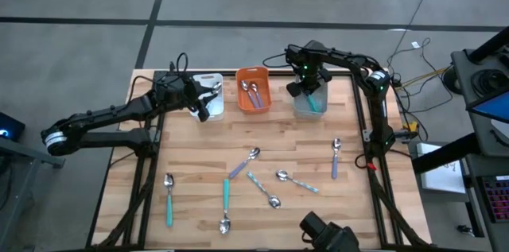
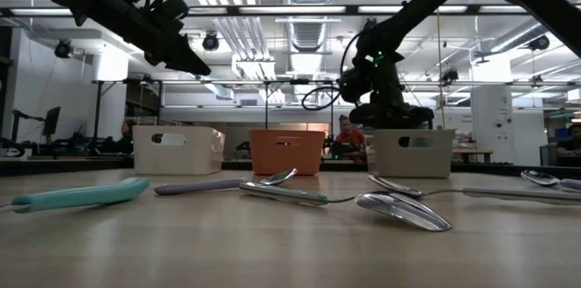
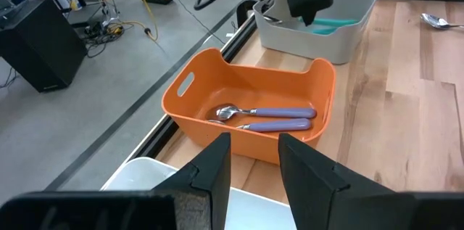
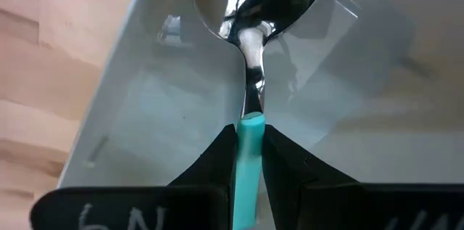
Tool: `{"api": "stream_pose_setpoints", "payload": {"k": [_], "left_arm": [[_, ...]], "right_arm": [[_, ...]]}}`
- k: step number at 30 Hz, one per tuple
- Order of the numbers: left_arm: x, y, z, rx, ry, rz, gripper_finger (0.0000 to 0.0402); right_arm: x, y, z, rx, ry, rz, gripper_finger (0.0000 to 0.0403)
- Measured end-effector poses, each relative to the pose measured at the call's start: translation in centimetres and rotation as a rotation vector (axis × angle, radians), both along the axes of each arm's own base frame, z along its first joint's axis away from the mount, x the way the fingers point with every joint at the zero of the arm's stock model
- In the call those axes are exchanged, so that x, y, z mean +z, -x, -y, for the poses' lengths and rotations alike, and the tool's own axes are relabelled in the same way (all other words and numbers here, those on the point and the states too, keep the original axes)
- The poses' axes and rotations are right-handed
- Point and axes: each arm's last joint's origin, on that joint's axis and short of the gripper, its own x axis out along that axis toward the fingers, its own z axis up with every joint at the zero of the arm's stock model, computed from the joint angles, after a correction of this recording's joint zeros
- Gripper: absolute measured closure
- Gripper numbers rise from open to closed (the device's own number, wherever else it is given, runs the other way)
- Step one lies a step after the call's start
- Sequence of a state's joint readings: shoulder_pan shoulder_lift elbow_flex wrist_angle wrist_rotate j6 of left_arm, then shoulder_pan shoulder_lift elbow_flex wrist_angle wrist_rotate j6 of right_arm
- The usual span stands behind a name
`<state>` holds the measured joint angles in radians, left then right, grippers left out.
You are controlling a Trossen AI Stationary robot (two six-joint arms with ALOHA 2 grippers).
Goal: Sort silverware by color (type)
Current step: Put the green spoon into the gray bin
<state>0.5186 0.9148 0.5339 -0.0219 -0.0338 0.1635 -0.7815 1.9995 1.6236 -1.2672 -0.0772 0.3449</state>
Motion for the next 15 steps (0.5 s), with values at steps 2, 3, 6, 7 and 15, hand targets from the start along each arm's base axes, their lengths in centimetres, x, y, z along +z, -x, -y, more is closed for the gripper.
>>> {"api": "stream_pose_setpoints", "payload": {"k": [2, 3, 6, 7, 15], "left_arm": [[0.0, 0.0, 0.0, 0.0, 0.0, 0.0, 0.0303], [0.0, 0.0, 0.0, 0.0, 0.0, 0.0, 0.0303], [0.0, 0.0, 0.0, 0.0, 0.0, 0.0, 0.0303], [0.0, 0.0, 0.0, 0.0, 0.0, 0.0, 0.0303], [-0.01, 0.0, 0.0, -0.001, -0.001, -0.001, 0.0303]], "right_arm": [[-0.34, 0.0, 0.0, -0.001, 0.005, 0.005, 0.0365], [-0.44, 0.0, 0.0, -0.001, 0.007, 0.007, 0.0365], [-0.57, -0.04, 0.04, 0.001, 0.014, 0.014, 0.0361], [-0.57, -0.09, 0.09, -0.002, 0.019, 0.018, 0.0357], [-0.57, -0.26, 0.27, -0.003, 0.038, 0.036, 0.0296]]}}
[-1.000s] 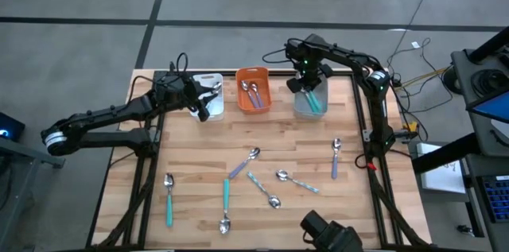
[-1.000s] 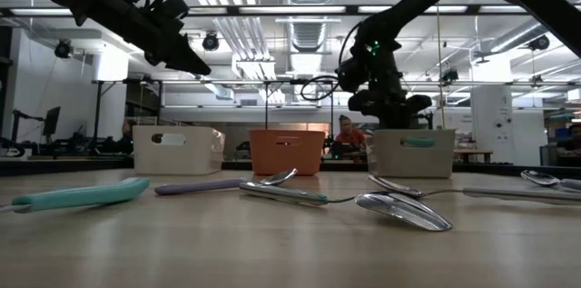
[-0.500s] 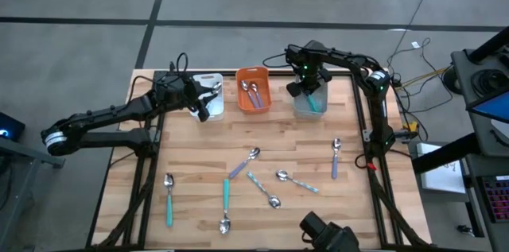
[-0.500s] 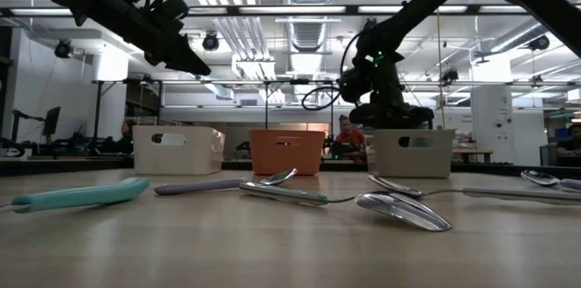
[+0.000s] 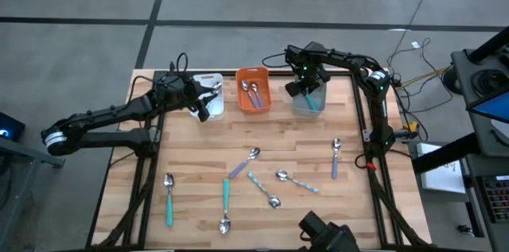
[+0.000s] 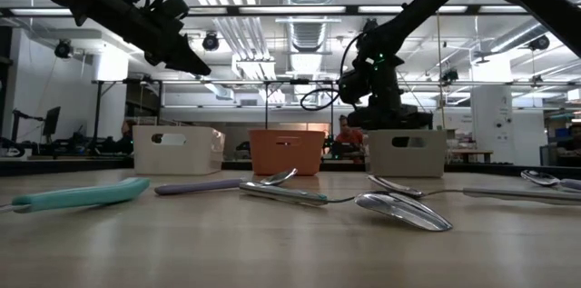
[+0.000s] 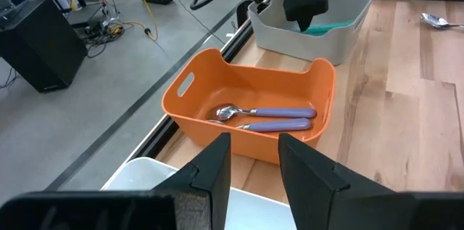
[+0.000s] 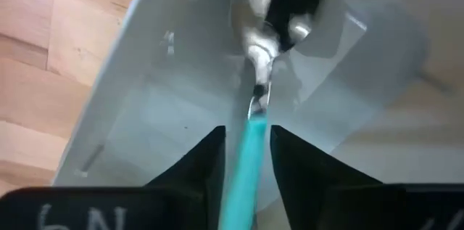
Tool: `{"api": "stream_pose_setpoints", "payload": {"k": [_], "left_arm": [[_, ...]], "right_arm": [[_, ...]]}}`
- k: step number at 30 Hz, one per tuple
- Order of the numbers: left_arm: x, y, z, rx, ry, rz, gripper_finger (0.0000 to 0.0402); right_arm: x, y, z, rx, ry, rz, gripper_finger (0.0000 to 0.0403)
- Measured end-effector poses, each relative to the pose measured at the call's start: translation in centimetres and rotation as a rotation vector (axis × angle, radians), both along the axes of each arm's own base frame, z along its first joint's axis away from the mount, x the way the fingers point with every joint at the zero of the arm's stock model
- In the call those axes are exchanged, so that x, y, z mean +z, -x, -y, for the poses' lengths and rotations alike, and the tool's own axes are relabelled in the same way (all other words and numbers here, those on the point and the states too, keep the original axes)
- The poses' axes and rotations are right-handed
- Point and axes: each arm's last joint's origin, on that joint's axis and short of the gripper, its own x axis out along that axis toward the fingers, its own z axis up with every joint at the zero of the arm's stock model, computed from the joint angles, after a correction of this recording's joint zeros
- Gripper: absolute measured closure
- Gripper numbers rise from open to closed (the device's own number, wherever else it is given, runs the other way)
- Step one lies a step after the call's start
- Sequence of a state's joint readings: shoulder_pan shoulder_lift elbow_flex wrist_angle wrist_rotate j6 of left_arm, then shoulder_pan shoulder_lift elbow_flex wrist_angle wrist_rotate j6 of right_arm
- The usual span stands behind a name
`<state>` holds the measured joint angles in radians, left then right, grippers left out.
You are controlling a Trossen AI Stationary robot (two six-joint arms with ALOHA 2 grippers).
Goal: Sort silverware by color (type)
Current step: Put the green spoon into the gray bin, then put the purple spoon into the orange bin
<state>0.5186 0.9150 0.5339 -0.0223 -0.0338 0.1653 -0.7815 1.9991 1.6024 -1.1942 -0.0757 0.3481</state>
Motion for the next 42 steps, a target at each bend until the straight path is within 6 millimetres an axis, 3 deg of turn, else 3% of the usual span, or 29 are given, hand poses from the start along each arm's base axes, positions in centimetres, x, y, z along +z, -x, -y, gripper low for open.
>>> {"api": "stream_pose_setpoints", "payload": {"k": [6, 15, 20, 25, 29, 37, 42], "left_arm": [[0.0, 0.0, 0.0, 0.004, 0.008, 0.004, 0.0303], [0.0, 0.0, 0.0, 0.029, 0.058, 0.036, 0.0303], [-0.2, 0.0, 0.1, 0.086, 0.184, 0.106, 0.0303], [-2.5, -0.1, 1.5, 0.089, 0.328, 0.1, 0.0303], [-3.5, -0.6, 3.5, 0.051, 0.454, 0.114, 0.0303], [-1.9, -2.2, 8.3, -0.15, 0.534, 0.198, 0.0303], [-0.6, -2.8, 10.3, -0.101, 0.567, 0.262, 0.0303]], "right_arm": [[0.9, -0.1, 0.1, 0.049, 0.012, 0.029, 0.0261], [5.7, 0.2, -0.6, 0.138, 0.155, 0.158, 0.0248], [8.6, 0.1, -1.8, 0.222, 0.273, 0.26, 0.025], [10.8, -0.6, -4.3, 0.317, 0.412, 0.397, 0.026], [11.3, -0.8, -7.1, 0.396, 0.501, 0.504, 0.0267], [11.7, 0.1, -12.5, 0.532, 0.73, 0.786, 0.0279], [10.6, 0.9, -14.9, 0.562, 0.854, 0.964, 0.0279]]}}
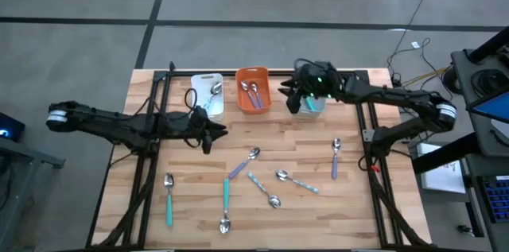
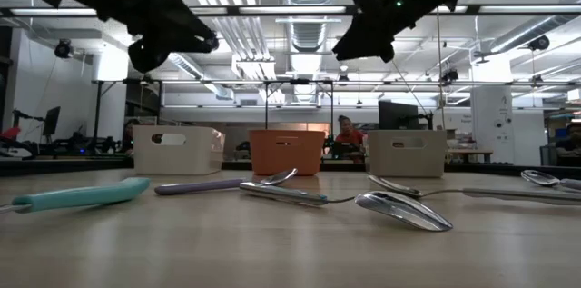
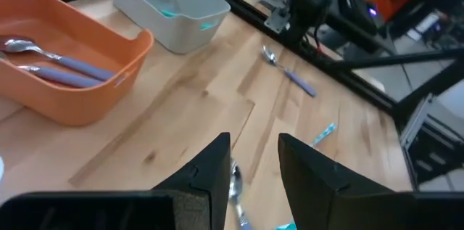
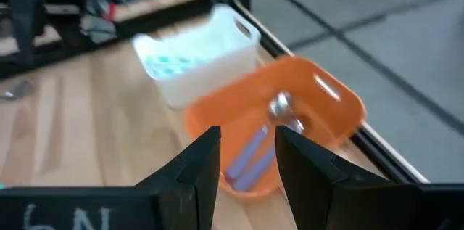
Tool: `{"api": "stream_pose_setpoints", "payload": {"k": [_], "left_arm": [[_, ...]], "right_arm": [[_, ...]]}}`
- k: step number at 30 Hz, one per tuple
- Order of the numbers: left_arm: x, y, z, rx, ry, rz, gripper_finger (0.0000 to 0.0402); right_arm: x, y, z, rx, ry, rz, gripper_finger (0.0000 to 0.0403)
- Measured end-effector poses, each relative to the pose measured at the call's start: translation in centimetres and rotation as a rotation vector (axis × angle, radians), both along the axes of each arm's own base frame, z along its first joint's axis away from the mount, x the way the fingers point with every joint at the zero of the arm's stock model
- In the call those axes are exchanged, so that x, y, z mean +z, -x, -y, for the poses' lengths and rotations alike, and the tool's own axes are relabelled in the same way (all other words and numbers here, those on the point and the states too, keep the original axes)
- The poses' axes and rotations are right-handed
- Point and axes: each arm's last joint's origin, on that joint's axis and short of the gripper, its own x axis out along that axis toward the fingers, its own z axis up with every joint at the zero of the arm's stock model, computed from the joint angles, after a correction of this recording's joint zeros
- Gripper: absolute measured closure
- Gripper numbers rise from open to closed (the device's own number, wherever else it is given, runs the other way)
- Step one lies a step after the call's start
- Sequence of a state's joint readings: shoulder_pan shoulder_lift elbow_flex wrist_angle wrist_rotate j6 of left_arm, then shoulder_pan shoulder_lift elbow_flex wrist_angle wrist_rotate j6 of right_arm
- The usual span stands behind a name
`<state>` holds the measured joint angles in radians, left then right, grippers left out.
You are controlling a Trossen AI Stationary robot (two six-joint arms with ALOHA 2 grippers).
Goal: Sort silverware by color (type)
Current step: Put the purple spoon into the orange bin
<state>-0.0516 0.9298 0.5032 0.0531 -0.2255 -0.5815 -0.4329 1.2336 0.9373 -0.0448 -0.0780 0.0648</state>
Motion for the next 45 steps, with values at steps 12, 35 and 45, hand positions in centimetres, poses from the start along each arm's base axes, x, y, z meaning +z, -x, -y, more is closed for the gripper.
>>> {"api": "stream_pose_setpoints", "payload": {"k": [12, 35, 45], "left_arm": [[-2.1, -3.4, 2.7, -0.066, -0.006, -0.157, 0.0303], [-7.7, -12.1, 6.9, -0.114, -0.184, -0.441, 0.0303], [-9.7, -12.8, 7.4, -0.123, -0.198, -0.508, 0.0303]], "right_arm": [[-3.6, 1.0, -2.9, 0.093, 0.034, 0.005, 0.0283], [-3.2, 0.7, -3.3, 0.11, 0.04, 0.044, 0.0294], [-3.2, 0.7, -3.3, 0.114, 0.052, 0.04, 0.0296]]}}
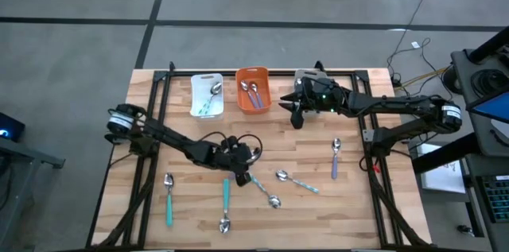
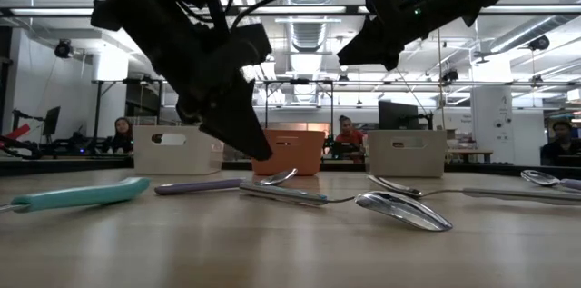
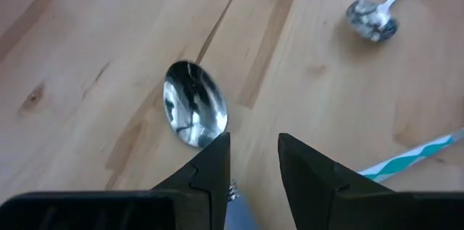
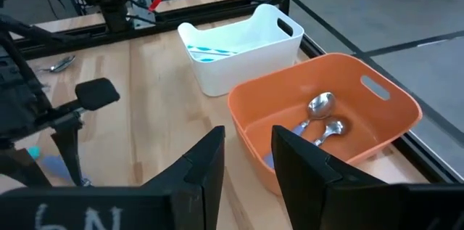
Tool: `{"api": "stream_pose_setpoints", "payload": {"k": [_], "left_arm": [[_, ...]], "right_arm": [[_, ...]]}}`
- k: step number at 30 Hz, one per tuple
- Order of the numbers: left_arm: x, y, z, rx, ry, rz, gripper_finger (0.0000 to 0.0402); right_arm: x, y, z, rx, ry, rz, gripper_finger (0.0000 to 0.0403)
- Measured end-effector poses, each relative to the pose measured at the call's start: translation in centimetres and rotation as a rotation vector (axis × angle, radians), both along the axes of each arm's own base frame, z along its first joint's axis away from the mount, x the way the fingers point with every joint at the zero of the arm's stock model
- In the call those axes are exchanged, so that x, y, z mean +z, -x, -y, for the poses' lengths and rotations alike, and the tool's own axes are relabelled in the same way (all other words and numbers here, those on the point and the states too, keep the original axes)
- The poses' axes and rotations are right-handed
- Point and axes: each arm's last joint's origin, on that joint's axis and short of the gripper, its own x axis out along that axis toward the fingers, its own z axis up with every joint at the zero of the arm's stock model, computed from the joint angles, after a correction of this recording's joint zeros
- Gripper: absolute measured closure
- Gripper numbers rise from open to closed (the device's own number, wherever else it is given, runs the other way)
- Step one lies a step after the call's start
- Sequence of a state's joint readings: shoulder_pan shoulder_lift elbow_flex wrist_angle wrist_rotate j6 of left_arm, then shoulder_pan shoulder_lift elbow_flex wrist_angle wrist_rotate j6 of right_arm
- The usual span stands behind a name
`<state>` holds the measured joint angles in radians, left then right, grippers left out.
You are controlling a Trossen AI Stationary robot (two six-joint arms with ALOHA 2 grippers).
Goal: Sort silverware by color (type)
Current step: Put the purple spoon into the orange bin
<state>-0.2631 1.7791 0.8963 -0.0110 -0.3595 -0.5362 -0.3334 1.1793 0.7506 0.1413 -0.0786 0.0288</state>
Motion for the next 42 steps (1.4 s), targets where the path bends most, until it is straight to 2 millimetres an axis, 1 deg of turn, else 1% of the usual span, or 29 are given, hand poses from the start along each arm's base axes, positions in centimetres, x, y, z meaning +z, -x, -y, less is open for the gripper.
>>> {"api": "stream_pose_setpoints", "payload": {"k": [12, 20, 24, 27, 31, 38, 42], "left_arm": [[-0.6, 0.6, -0.2, 0.041, -0.053, -0.073, 0.0303], [-1.1, 1.4, -0.1, 0.072, -0.047, -0.137, 0.0303], [-1.6, 1.9, -0.2, 0.071, -0.052, -0.164, 0.0303], [-2.0, 2.2, -0.3, 0.081, -0.049, -0.17, 0.0306], [-2.4, 2.7, -0.6, 0.122, -0.072, -0.172, 0.0327], [-2.5, 2.9, -0.8, 0.151, -0.123, -0.169, 0.0384], [-2.5, 3.0, -0.9, 0.177, -0.148, -0.161, 0.0386]], "right_arm": [[0.0, 0.0, 0.0, -0.007, -0.018, 0.004, 0.031], [-0.1, 0.0, -0.1, -0.024, -0.071, 0.005, 0.0305], [-0.1, -0.2, -0.6, -0.021, -0.128, 0.02, 0.031], [-0.1, -0.3, -1.2, 0.004, -0.13, 0.019, 0.0315], [-0.1, -0.5, -1.8, 0.033, -0.114, 0.014, 0.032], [-0.1, -0.6, -2.2, 0.049, -0.107, 0.012, 0.0317], [-0.1, -0.7, -2.5, 0.056, -0.115, 0.01, 0.0314]]}}
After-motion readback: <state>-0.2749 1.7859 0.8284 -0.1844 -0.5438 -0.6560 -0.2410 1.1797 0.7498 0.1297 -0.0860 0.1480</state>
